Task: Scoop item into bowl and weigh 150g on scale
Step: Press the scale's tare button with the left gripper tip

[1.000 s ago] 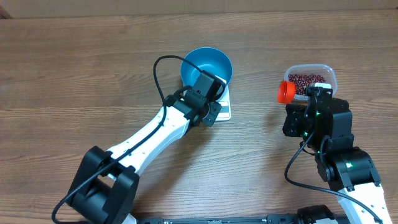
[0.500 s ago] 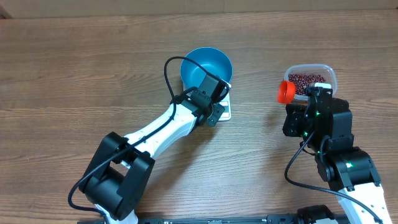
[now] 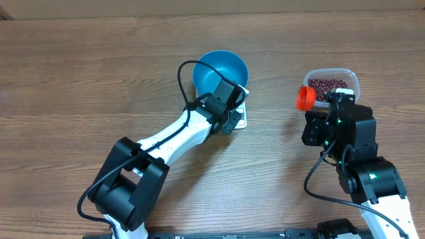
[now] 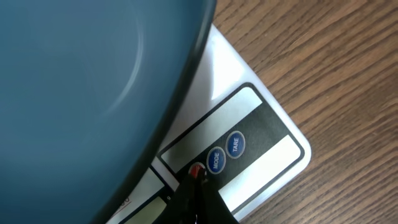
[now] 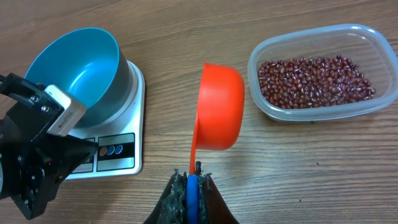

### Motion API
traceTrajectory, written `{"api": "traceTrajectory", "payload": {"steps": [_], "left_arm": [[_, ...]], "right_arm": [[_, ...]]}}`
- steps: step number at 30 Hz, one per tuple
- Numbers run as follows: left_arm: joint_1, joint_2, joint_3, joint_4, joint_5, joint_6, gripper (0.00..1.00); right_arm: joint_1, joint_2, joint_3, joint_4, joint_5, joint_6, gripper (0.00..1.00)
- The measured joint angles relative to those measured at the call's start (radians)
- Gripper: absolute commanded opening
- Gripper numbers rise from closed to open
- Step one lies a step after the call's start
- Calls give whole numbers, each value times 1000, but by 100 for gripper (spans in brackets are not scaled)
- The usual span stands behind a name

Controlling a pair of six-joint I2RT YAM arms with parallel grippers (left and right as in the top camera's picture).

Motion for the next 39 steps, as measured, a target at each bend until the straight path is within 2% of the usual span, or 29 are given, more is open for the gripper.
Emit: {"api": "traceTrajectory", "payload": {"steps": [39], "left_arm": [[0, 37, 0, 18, 2, 0, 4]], "right_arm": [[0, 0, 0, -2, 0, 0, 4]]}}
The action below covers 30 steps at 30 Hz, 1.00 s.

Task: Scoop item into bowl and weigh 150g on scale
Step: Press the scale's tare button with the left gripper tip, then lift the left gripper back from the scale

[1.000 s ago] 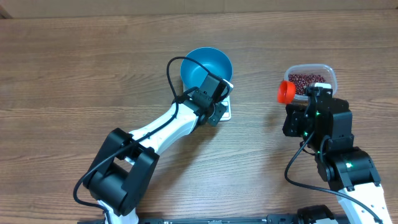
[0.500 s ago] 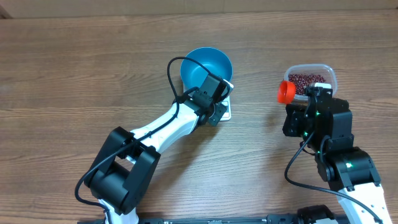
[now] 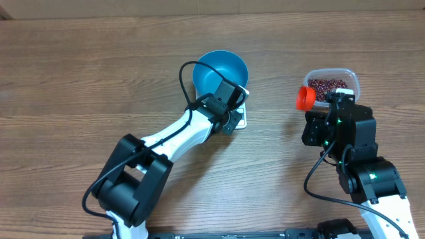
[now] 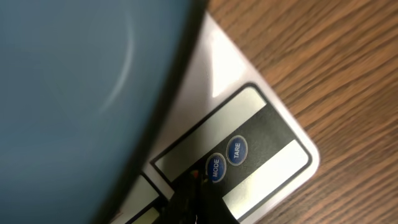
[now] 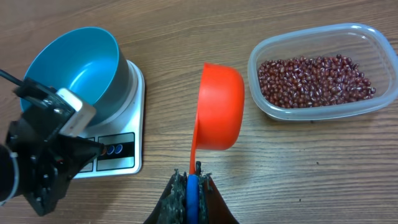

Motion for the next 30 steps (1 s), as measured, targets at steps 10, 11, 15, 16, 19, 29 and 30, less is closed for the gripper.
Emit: {"api": "traceTrajectory", "payload": {"steps": [10, 11, 15, 16, 19, 29, 30], "left_arm": [[0, 19, 2, 4, 0, 0, 4], [0, 19, 2, 4, 0, 0, 4], [0, 19, 2, 3, 0, 0, 4], [0, 19, 3, 1, 0, 0, 4], [0, 16, 11, -24, 2, 0, 4], [-13, -231, 35, -192, 79, -1, 4], [-13, -267, 39, -219, 82, -1, 4]], "right_arm": [[0, 0, 0, -1, 0, 0, 4], [0, 0, 0, -1, 0, 0, 4], [0, 0, 0, -1, 0, 0, 4], [0, 0, 0, -1, 0, 0, 4], [0, 0, 0, -1, 0, 0, 4], [0, 0, 0, -1, 0, 0, 4], [0, 0, 0, -2, 0, -1, 4]]}}
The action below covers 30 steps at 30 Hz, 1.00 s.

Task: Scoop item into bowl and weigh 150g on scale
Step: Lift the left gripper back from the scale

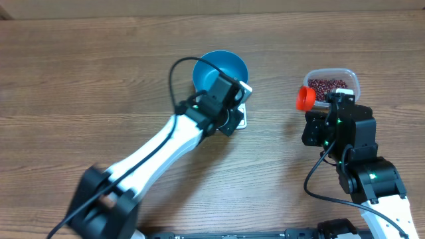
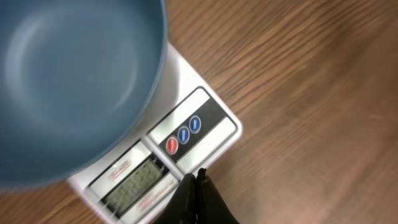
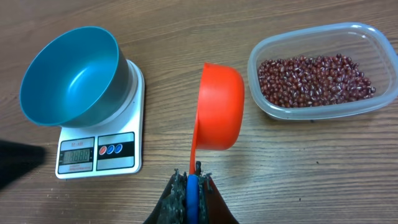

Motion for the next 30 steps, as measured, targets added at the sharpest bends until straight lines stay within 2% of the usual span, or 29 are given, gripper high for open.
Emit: {"api": "traceTrajectory", "payload": {"steps": [6, 16, 30], "left_arm": [[0, -161, 10, -180, -8, -8, 4], [0, -249, 10, -389, -137, -29, 4], [26, -375, 10, -378, -133, -88, 5]], "right_arm": [[0, 0, 0, -11, 0, 1, 3], [0, 0, 0, -10, 0, 1, 4], [0, 0, 0, -10, 0, 0, 4]]}}
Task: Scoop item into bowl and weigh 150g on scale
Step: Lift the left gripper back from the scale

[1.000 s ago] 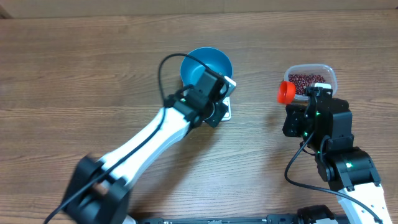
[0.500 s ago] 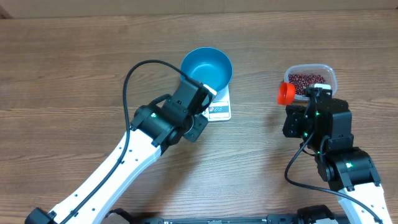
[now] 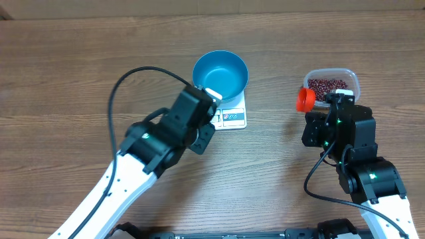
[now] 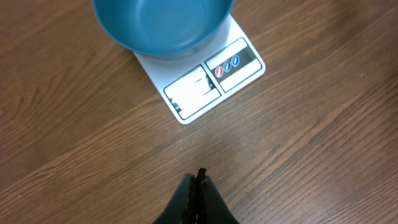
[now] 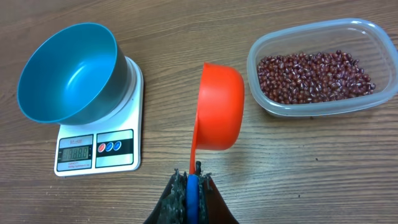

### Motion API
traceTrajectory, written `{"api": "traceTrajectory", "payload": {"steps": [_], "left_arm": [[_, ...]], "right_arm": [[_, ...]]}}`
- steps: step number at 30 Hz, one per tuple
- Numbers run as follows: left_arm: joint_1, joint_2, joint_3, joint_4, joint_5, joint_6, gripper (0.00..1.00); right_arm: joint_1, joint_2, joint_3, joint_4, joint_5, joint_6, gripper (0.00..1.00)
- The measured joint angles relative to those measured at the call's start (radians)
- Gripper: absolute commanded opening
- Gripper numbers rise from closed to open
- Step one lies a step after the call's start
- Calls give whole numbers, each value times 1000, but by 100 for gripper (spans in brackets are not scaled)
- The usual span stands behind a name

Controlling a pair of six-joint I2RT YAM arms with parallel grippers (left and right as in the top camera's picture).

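An empty blue bowl (image 3: 220,71) stands on a small white scale (image 3: 233,118) whose display is lit (image 5: 76,152). A clear tub of red beans (image 5: 314,76) sits to the right. My right gripper (image 5: 194,177) is shut on the blue handle of an orange scoop (image 5: 219,113), held on its side between scale and tub, with no beans seen in it. My left gripper (image 4: 198,177) is shut with nothing in it, above bare table in front of the scale (image 4: 208,82) and apart from it.
Brown wooden tabletop (image 3: 80,79) spreads all round. The left arm (image 3: 166,136) reaches from the lower left towards the scale's front-left corner. The right arm (image 3: 348,149) stands at the lower right, just in front of the bean tub (image 3: 332,83).
My left gripper has drawn farther back from the scale, towards the near left; the whole scale and bowl now show in its view. The right gripper and scoop have hardly moved.
At first my shut left fingertips were at the red button on the scale's panel, and stayed there a moment later. Then they were lifted clear and the display was lit. Now the left arm is well back. The right gripper held the scoop in place throughout.
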Motion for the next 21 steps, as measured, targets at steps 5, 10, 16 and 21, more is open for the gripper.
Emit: {"api": "traceTrajectory", "payload": {"steps": [5, 10, 16, 21], "left_arm": [[111, -22, 0, 32, 77, 40, 13], [198, -22, 0, 57, 197, 108, 41], [199, -21, 0, 56, 249, 141, 100], [199, -21, 0, 42, 258, 142, 100]], "right_arm": [[0, 0, 0, 4, 0, 1, 4], [0, 0, 0, 5, 0, 0, 4], [0, 0, 0, 5, 0, 0, 4], [0, 0, 0, 7, 0, 0, 4]]}}
